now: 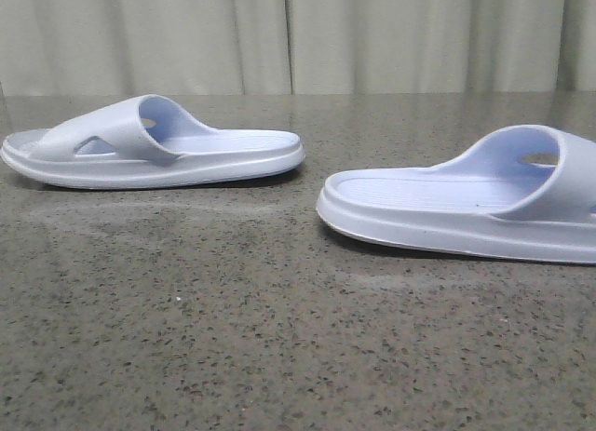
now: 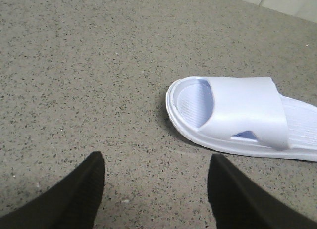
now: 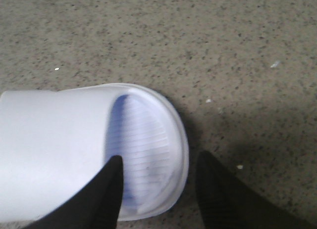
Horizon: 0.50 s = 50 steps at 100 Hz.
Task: Insert blue slippers together front up
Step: 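Close each gripper on the toe rim of its slipper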
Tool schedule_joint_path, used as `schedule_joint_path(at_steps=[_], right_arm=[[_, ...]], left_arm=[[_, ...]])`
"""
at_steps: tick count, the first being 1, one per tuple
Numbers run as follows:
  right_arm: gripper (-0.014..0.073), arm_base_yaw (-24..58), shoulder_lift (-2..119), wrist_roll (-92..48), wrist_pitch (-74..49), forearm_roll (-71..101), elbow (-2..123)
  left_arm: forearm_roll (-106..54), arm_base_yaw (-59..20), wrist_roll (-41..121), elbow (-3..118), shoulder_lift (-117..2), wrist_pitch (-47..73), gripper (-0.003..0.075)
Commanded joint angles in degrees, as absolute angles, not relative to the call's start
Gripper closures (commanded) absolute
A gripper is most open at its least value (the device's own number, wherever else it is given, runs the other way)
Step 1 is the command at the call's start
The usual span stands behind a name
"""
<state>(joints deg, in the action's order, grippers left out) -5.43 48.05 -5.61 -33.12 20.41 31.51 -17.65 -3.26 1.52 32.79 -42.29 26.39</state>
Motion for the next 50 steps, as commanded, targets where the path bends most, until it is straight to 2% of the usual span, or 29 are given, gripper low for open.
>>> schedule_joint_path(at_steps=[1,36,50], right_arm=[[0.0306,-7.5,50.9,-6.9,-31.5,20.3,34.9],[0.0306,-12.5,59.4,-20.5,-36.4,32.4,37.0],[0.0306,-16.7,62.6,-30.5,-40.9,41.8,37.4]], left_arm=[[-18.8,-3.1,1.9,35.2,-42.4,22.7,0.0314],[-18.9,-3.1,3.2,35.3,-43.5,22.6,0.0315],[-19.0,-3.1,3.2,35.3,-43.5,22.5,0.0315]])
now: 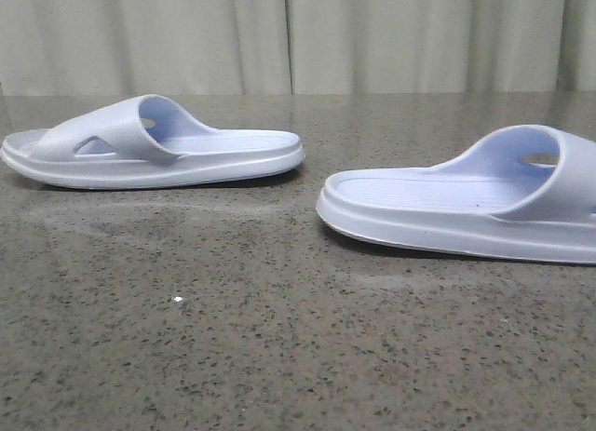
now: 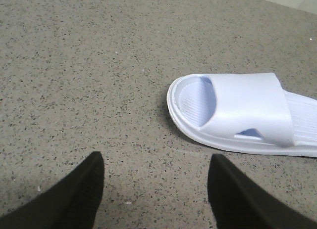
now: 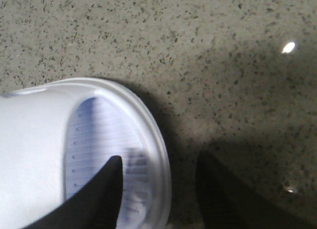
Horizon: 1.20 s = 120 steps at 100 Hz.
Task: Insert blue slippers together front up
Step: 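Close each gripper on the toe rim of its slipper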
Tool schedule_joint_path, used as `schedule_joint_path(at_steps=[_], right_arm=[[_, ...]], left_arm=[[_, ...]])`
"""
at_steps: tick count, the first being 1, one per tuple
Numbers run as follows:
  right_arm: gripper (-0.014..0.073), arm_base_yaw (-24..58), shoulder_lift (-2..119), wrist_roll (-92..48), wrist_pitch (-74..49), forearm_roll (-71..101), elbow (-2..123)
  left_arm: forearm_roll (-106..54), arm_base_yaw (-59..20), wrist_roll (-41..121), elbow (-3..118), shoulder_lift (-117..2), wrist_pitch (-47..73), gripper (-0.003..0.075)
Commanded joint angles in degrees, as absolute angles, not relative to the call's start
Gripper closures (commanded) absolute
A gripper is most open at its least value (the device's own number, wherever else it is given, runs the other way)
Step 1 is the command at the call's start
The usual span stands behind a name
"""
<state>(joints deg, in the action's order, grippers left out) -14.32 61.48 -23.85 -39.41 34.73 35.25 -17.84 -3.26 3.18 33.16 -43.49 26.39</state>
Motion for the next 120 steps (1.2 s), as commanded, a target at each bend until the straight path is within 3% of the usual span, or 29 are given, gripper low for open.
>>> schedule_joint_path(at_steps=[1,17,34,51,80,120], right_arm=[[0.0306,-17.1,63.0,-31.6,-41.5,43.0,37.4],[0.035,-19.8,67.4,-37.8,-48.1,49.5,38.5],[0.0702,-19.8,68.6,-38.2,-49.7,49.9,39.0],[0.0701,-19.8,68.4,-38.2,-49.1,50.2,39.0],[0.0701,-19.8,68.4,-38.2,-48.3,50.3,39.0],[0.0701,-19.8,68.4,-38.2,-46.7,50.7,39.0]], left_arm=[[-19.0,-3.1,3.2,35.3,-43.5,22.5,0.0315],[-19.1,-3.1,3.2,35.3,-43.5,22.5,0.0315],[-20.5,-3.1,3.2,35.3,-44.1,22.4,0.0316],[-24.1,-3.1,4.9,36.2,-50.1,22.6,0.0316],[-51.9,-2.5,28.5,43.1,-66.1,25.9,0.0316],[-75.0,7.5,52.2,50.4,-84.4,39.5,0.0316]])
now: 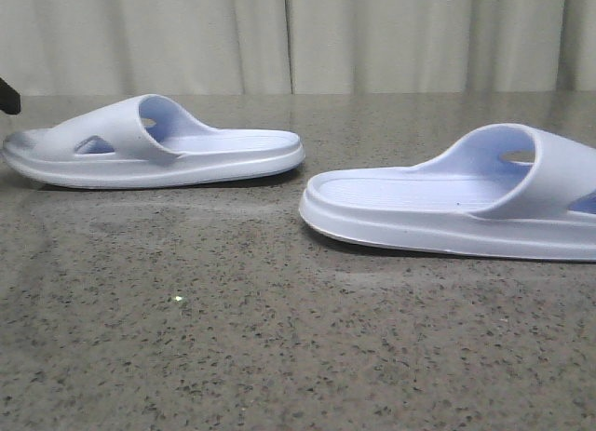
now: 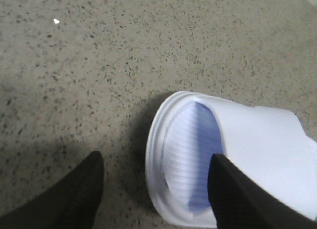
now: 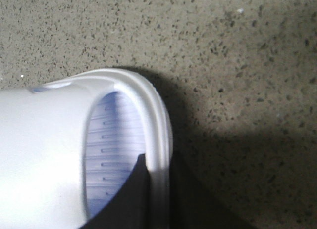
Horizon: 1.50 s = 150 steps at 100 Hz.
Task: Insert blue slippers together front up
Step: 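Close each gripper on the toe rim of its slipper, then lift both slippers and bring them toward each other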
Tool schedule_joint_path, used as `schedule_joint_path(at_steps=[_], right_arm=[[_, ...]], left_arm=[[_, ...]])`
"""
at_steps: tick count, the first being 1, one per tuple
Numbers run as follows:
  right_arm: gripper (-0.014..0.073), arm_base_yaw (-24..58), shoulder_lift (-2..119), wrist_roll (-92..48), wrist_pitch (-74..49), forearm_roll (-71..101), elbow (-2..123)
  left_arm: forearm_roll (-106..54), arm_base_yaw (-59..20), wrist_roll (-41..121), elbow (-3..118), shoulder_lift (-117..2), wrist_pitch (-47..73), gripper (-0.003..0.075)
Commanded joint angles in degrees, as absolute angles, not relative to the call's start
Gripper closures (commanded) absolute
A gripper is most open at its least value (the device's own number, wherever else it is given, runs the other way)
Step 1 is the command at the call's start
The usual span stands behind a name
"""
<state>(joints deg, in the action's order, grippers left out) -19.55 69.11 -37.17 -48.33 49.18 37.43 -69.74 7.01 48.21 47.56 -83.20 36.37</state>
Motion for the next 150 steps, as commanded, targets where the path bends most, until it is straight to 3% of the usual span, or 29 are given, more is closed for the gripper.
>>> schedule_joint_path(at_steps=[1,31,38,53,87,126,150], right_arm=[[0.0701,-19.8,68.4,-38.2,-46.6,50.7,39.0],[0.0701,-19.8,68.4,-38.2,-46.0,50.7,39.0],[0.0701,-19.8,68.4,-38.2,-46.0,50.7,39.0],[0.0701,-19.8,68.4,-38.2,-46.1,50.7,39.0],[0.0701,-19.8,68.4,-39.7,-47.2,55.2,39.5],[0.0701,-19.8,66.8,-43.4,-53.3,68.2,49.2],[0.0701,-19.8,66.9,-46.2,-55.8,75.2,51.1]], left_arm=[[-75.0,7.5,52.2,50.6,-84.7,39.5,0.0316],[-79.1,7.5,55.9,52.9,-90.5,43.3,0.0348],[-79.1,7.5,56.0,53.2,-90.8,44.1,0.0426],[-79.1,7.5,58.5,53.2,-90.8,47.9,0.0708],[-79.4,10.0,58.6,53.2,-88.4,51.7,0.0705],[-80.0,14.6,58.6,53.2,-85.5,56.4,0.0705],[-86.7,16.6,58.6,53.2,-85.5,61.9,0.0705]])
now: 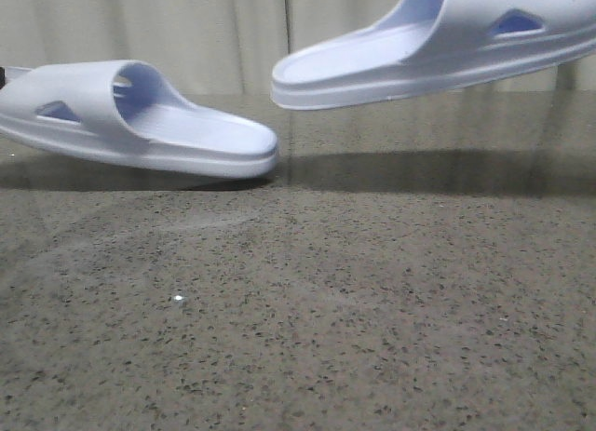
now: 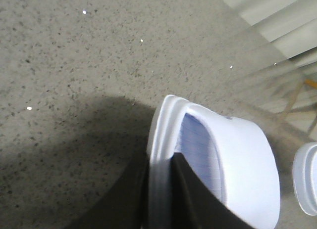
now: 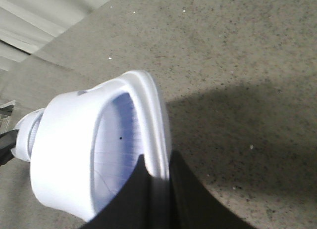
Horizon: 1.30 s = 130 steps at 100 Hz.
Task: Insert blue slippers together front up
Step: 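Lift both slippers and bring them toward each other, then slide the right gripper's slipper into the left gripper's slipper, soles stacked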
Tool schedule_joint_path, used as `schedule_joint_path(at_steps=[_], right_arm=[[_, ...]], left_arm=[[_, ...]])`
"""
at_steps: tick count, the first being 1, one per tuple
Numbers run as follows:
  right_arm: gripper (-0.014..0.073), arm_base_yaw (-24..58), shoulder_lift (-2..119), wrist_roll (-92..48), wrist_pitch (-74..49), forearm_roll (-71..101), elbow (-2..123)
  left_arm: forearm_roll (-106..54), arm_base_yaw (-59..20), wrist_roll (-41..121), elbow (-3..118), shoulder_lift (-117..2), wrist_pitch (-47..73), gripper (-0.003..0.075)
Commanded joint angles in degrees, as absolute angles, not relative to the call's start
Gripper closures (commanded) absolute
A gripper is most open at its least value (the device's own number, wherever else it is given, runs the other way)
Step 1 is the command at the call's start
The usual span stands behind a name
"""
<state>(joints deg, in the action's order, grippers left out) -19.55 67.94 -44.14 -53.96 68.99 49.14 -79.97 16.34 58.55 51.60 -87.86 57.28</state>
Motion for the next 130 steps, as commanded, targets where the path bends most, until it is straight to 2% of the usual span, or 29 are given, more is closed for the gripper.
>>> schedule_joint_path(at_steps=[1,60,77,130], right_arm=[[0.0701,-19.8,66.9,-46.2,-55.9,75.3,51.1],[0.0701,-17.4,76.7,-53.7,-58.9,82.1,51.1],[0.0701,-13.9,78.8,-56.0,-56.9,84.5,51.1],[0.07,0.9,90.2,-60.5,-54.2,92.7,55.3]], left_arm=[[-86.8,16.6,58.6,53.2,-85.5,62.1,0.0705],[-91.7,16.6,58.5,53.1,-85.5,72.4,0.0705],[-92.1,15.9,58.2,53.1,-85.5,72.6,0.0705],[-95.0,6.0,58.1,53.1,-85.5,72.1,0.0705]])
